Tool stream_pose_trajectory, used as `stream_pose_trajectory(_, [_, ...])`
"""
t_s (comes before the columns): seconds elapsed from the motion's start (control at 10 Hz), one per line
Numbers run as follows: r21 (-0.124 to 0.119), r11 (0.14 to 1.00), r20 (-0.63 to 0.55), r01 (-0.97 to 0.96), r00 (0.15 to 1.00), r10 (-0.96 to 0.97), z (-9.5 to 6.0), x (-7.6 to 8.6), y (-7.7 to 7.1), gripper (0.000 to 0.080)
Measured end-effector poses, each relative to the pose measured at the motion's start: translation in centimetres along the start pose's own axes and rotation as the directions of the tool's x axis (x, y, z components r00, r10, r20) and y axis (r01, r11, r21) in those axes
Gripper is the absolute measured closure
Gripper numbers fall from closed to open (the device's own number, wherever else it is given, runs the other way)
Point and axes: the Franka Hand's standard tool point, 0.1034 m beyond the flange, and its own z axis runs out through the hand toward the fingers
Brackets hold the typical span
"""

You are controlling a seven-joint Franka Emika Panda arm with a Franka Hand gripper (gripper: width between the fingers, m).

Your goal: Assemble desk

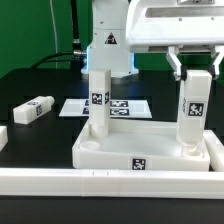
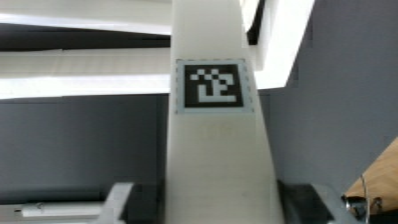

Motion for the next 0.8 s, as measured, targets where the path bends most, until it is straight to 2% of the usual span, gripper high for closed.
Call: stream_pose_trajectory(0.8, [0.0,1.0,-0.023,0.01,1.0,-0.01,0.11,0.02,-0.46,0.0509])
